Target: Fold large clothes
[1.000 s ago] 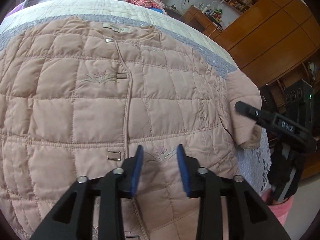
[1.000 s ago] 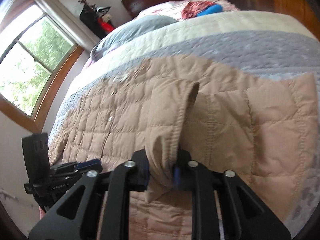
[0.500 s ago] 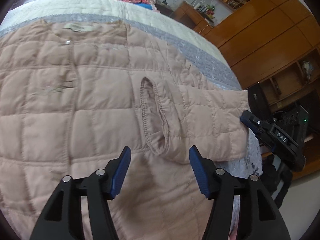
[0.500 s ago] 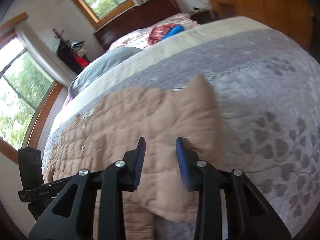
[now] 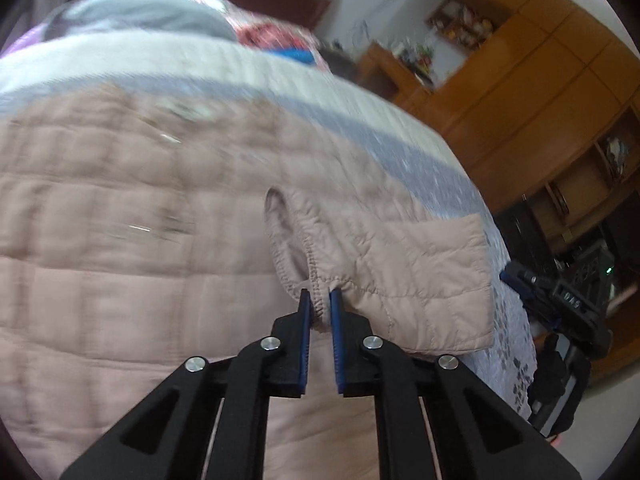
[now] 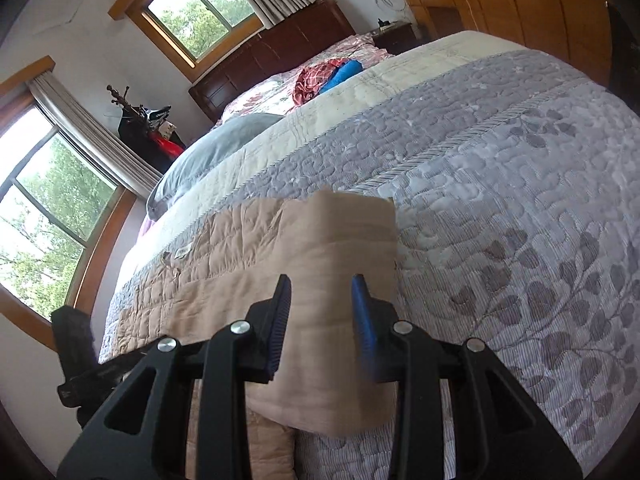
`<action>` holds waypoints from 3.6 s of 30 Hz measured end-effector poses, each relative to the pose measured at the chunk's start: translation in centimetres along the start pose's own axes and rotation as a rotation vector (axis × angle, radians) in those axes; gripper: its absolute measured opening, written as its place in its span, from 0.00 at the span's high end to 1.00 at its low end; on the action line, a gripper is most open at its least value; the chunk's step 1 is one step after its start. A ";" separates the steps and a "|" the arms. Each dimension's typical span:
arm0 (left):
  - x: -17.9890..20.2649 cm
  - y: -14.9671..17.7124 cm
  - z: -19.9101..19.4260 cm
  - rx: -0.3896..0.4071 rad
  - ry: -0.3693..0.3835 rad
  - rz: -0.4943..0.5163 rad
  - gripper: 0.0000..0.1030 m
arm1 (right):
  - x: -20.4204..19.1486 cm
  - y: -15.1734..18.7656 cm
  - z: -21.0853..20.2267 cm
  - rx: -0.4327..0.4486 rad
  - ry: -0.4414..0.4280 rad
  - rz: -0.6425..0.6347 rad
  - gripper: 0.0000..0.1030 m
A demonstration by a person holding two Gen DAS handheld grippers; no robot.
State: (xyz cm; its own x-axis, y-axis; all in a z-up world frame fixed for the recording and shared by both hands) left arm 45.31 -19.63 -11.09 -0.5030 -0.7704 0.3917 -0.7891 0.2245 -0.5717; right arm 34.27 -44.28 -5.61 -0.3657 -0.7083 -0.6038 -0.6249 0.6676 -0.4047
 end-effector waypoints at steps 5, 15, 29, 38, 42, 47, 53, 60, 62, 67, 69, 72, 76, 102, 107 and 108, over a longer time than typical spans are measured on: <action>-4.6 0.1 -6.3 0.104 -0.074 -0.035 0.91 | -1.4 1.4 2.1 -0.074 -0.020 -0.037 0.69; -11.7 2.0 -10.6 0.120 -0.207 -0.086 0.91 | -4.7 5.7 6.5 -0.199 0.019 -0.158 0.69; -15.0 5.5 -5.1 -0.007 -0.239 -0.127 0.86 | -3.6 7.3 8.9 -0.195 0.159 -0.217 0.68; -11.3 1.6 -11.1 0.142 -0.366 -0.067 0.80 | -10.4 5.8 5.0 -0.128 0.095 -0.272 0.64; -8.2 -1.1 -6.7 0.067 -0.329 -0.004 0.79 | -12.2 4.8 9.2 -0.176 0.166 -0.278 0.64; -9.4 -1.5 -0.5 -0.032 -0.345 -0.022 0.79 | -12.2 4.2 14.6 -0.230 0.220 -0.262 0.64; -11.6 -0.6 1.5 -0.063 -0.279 -0.061 0.81 | -10.8 4.4 16.7 -0.261 0.247 -0.247 0.67; -8.9 0.4 -3.4 0.017 -0.344 0.016 0.76 | -13.0 6.8 11.4 -0.274 0.106 -0.281 0.64; -7.5 1.0 -3.8 0.013 -0.321 0.044 0.76 | -13.4 8.3 10.9 -0.296 0.089 -0.295 0.64; -7.5 2.9 -1.6 -0.070 -0.348 0.080 0.76 | -11.6 10.6 12.5 -0.346 0.160 -0.291 0.65; -8.4 3.7 0.0 -0.080 -0.330 0.077 0.75 | -10.7 11.2 13.4 -0.352 0.143 -0.278 0.66; -8.2 3.7 -0.2 -0.063 -0.339 0.091 0.75 | -10.8 11.5 13.2 -0.332 0.146 -0.303 0.66; -8.2 3.4 -1.0 -0.073 -0.332 0.061 0.75 | -11.4 11.1 11.6 -0.319 0.100 -0.271 0.65; -37.9 26.0 -34.2 0.257 -0.658 -0.807 0.43 | -4.5 9.8 4.4 -0.178 0.165 -0.240 0.45; -41.0 26.2 -35.7 0.337 -0.606 -0.901 0.44 | -4.4 10.1 5.0 -0.190 0.170 -0.244 0.45; -41.3 26.2 -35.7 0.347 -0.600 -0.911 0.47 | -4.3 10.2 5.2 -0.193 0.172 -0.242 0.45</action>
State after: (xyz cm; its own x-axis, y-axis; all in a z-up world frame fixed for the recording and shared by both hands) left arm 32.84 39.41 -16.48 0.5286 -0.7439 0.4089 -0.5873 -0.6683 -0.4566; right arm 33.11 -33.22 -10.70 -0.2915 -0.8801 -0.3749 -0.8208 0.4314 -0.3745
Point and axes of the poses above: each gripper's, at about its wrist camera, not at the fingertips, and z roughly the way its jaws point, x to its right, y to its underside, the point moved 5 cm from there along z, roughly the way its jaws point, and after that the axes turned 11 degrees about z, right-handed, at the moved point
